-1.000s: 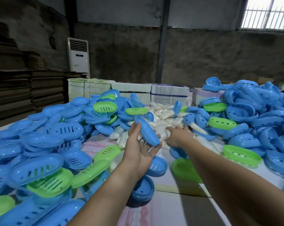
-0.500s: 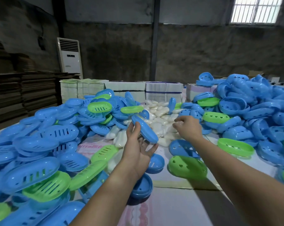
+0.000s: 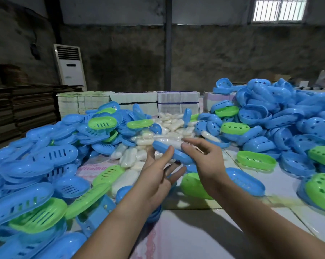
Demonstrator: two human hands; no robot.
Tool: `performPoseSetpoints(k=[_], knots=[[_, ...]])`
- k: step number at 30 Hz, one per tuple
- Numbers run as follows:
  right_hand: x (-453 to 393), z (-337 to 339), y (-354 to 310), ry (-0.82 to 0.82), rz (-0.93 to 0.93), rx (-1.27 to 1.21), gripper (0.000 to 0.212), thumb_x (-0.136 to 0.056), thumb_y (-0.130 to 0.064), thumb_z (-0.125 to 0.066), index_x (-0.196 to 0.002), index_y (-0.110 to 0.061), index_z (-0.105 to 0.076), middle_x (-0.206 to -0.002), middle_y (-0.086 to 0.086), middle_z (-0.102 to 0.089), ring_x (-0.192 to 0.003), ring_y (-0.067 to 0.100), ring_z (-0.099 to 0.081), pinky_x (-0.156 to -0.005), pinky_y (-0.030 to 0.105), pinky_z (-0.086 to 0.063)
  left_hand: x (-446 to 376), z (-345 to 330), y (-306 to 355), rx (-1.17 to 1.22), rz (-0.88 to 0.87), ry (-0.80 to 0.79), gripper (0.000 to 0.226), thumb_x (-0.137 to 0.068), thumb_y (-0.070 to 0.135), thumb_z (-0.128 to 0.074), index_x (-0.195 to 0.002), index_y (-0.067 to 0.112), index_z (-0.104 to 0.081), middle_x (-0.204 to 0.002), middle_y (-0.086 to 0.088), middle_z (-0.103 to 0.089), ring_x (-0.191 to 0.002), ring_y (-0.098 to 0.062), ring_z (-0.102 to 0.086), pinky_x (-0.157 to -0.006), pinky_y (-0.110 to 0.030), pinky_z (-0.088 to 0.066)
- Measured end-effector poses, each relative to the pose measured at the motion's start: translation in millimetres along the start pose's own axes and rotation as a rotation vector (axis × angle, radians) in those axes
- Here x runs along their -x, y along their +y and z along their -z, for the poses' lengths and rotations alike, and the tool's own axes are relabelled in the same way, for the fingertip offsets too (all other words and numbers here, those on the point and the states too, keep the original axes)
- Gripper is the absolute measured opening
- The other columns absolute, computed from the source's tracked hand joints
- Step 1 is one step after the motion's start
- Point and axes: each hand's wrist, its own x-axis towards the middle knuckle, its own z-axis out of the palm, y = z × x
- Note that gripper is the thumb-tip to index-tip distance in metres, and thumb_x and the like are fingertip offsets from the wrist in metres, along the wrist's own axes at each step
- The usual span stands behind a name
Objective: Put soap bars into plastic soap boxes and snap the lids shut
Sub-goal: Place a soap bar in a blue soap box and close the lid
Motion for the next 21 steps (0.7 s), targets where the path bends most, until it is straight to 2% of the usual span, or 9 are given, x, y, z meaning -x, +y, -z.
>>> performPoseSetpoints(k=[5, 7, 10, 13, 15, 18, 21], knots=[[7, 4, -4, -0.138, 0.142, 0.114, 0.016, -0.089, -0.009, -0.07, -0.093, -0.023, -0.077, -0.098, -0.008, -0.077, -0.091, 0.003, -0.07, -0.076, 0.015, -0.051, 1, 1, -1, 0.054, 0.014, -0.046, 0.058, -0.08, 0.019, -0.071, -0.134, 0.027, -0.052, -0.129, -0.015, -0.07, -0.121, -0.034, -0.066, -0.097, -0.044, -0.055], [9, 6, -5, -0.192, 0.156, 0.13, 0.014, -0.089, -0.016, -0.066, -0.094, -0.023, -0.077, -0.103, -0.009, -0.076, -0.098, 0.004, -0.069, -0.081, 0.016, -0.05, 1, 2, -1, 0.095, 0.024, -0.054, 0.054, -0.08, 0.019, -0.071, -0.131, 0.027, -0.054, -0.13, -0.016, -0.069, -0.119, -0.034, -0.068, -0.095, -0.044, -0.058], [11, 11, -8, -0.252, 0.161, 0.157, 0.019, -0.089, -0.019, -0.059, -0.097, -0.02, -0.076, -0.107, -0.009, -0.075, -0.102, 0.002, -0.067, -0.083, 0.013, -0.048, 0, 3, -2, 0.115, 0.024, -0.055, 0.041, -0.081, 0.023, -0.071, -0.12, 0.026, -0.058, -0.126, -0.014, -0.071, -0.11, -0.037, -0.072, -0.083, -0.045, -0.063], [10, 18, -8, -0.327, 0.145, 0.174, 0.025, -0.093, -0.003, -0.059, -0.098, -0.022, -0.076, -0.111, -0.009, -0.074, -0.106, 0.002, -0.066, -0.085, 0.014, -0.047, -1, 7, -4, 0.096, 0.018, -0.061, 0.034, -0.081, 0.026, -0.072, -0.114, 0.027, -0.064, -0.113, -0.011, -0.074, -0.105, -0.038, -0.073, -0.082, -0.05, -0.063], [9, 21, -9, -0.349, 0.108, 0.138, 0.033, -0.088, 0.006, -0.059, -0.093, -0.022, -0.076, -0.11, -0.01, -0.073, -0.107, 0.003, -0.066, -0.085, 0.017, -0.05, -2, 9, -6, 0.077, 0.02, -0.081, 0.038, -0.08, 0.028, -0.073, -0.117, 0.028, -0.066, -0.115, -0.011, -0.075, -0.106, -0.039, -0.073, -0.083, -0.051, -0.062], [8, 23, -8, -0.371, 0.08, 0.121, 0.03, -0.075, -0.003, -0.057, -0.089, -0.022, -0.076, -0.109, -0.009, -0.073, -0.109, 0.004, -0.066, -0.084, 0.02, -0.052, -3, 9, -5, 0.095, 0.041, -0.105, 0.041, -0.079, 0.03, -0.075, -0.119, 0.025, -0.066, -0.111, -0.011, -0.076, -0.105, -0.042, -0.073, -0.08, -0.05, -0.063], [4, 26, -9, -0.359, 0.079, 0.068, 0.026, -0.078, 0.004, -0.064, -0.084, -0.017, -0.077, -0.104, -0.006, -0.076, -0.105, 0.007, -0.068, -0.082, 0.018, -0.052, -2, 7, -3, 0.194, 0.103, -0.085, 0.055, -0.077, 0.029, -0.076, -0.129, 0.016, -0.064, -0.12, -0.015, -0.073, -0.106, -0.044, -0.071, -0.085, -0.054, -0.06]])
